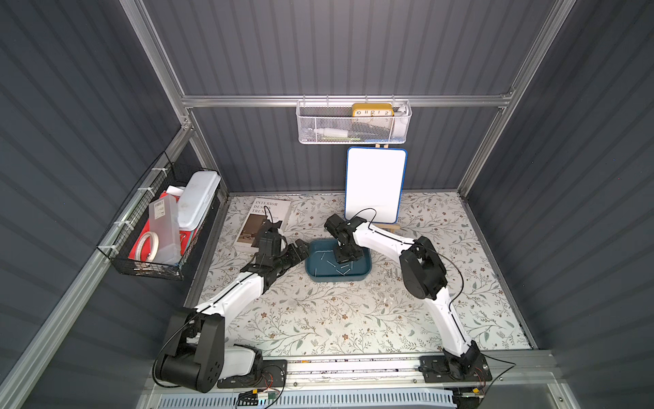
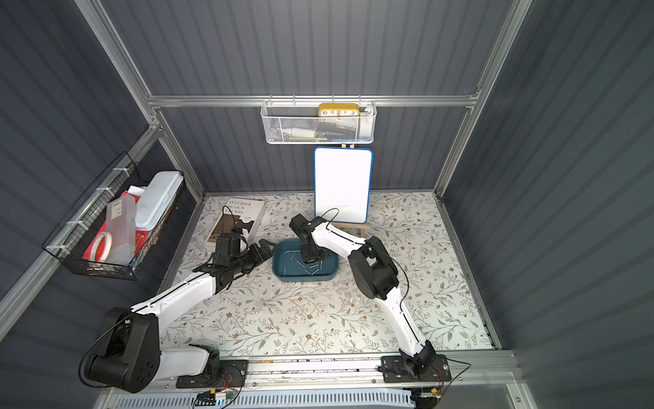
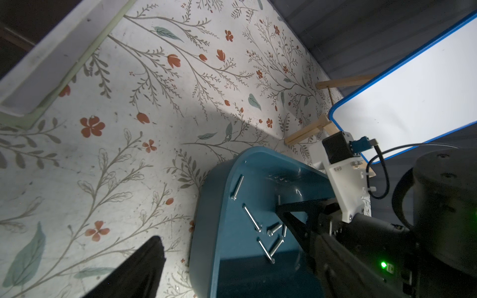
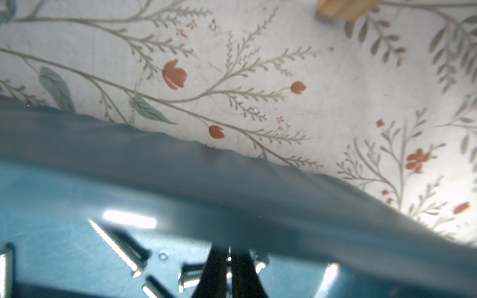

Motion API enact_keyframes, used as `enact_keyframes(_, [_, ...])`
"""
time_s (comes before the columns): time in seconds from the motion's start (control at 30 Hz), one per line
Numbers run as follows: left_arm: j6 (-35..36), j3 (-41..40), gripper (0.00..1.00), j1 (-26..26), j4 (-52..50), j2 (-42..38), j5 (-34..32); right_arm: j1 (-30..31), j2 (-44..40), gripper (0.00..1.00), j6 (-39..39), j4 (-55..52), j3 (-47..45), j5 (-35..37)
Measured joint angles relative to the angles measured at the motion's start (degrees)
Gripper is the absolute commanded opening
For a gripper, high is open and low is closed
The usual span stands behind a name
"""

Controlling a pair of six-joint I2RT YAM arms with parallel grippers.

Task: Take out the screws from the storage box
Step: Pick up the screw from the storage box.

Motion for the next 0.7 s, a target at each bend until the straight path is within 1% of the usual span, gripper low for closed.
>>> enact_keyframes(0.2, [0.0,0.0,0.95,0.0,0.0,0.0,0.0,0.0,-0.2,0.05,0.3,0.1,0.6,0.6])
enact_keyframes(0.37, [0.0,0.0,0.95,0.0,0.0,0.0,0.0,0.0,-0.2,0.08,0.4,0.0,0.6,0.7])
enact_keyframes(0.6, [0.0,0.0,0.95,0.0,0.0,0.0,0.0,0.0,-0.2,0.21,0.7,-0.4,0.6,0.8])
enact_keyframes(0.7, [0.0,0.0,0.95,0.0,0.0,0.0,0.0,0.0,-0.2,0.22,0.7,-0.5,0.9,0.7])
